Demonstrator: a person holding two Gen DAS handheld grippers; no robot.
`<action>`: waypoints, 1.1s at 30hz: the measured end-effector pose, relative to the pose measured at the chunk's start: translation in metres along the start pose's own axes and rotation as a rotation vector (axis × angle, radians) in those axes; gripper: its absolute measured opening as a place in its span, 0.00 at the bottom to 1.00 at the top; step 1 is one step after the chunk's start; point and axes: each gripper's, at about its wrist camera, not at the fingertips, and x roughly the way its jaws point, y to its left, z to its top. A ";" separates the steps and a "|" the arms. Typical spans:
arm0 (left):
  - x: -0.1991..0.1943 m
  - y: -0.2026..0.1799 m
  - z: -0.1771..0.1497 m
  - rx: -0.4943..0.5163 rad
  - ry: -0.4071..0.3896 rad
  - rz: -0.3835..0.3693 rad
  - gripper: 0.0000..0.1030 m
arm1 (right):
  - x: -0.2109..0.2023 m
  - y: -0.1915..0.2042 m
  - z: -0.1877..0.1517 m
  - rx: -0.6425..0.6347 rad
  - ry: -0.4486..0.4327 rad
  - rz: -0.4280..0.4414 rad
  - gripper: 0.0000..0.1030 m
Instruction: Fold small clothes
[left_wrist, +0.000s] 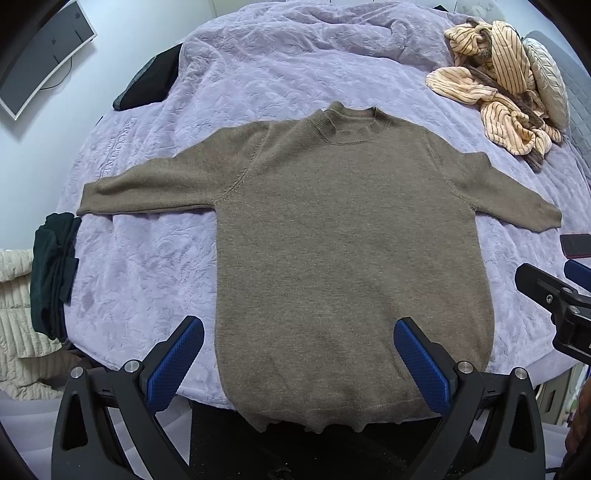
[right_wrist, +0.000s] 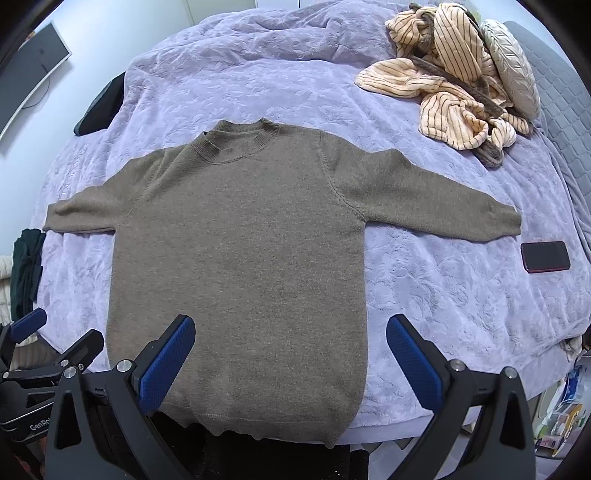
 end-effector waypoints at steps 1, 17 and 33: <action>0.000 0.000 0.000 -0.002 0.001 0.001 1.00 | 0.000 0.000 0.000 0.000 0.000 0.001 1.00; -0.004 0.001 0.001 -0.012 0.001 0.003 1.00 | 0.000 0.005 0.000 -0.016 0.005 0.006 1.00; -0.005 0.004 0.002 -0.017 0.000 0.006 1.00 | 0.000 0.007 0.004 -0.028 0.007 0.015 1.00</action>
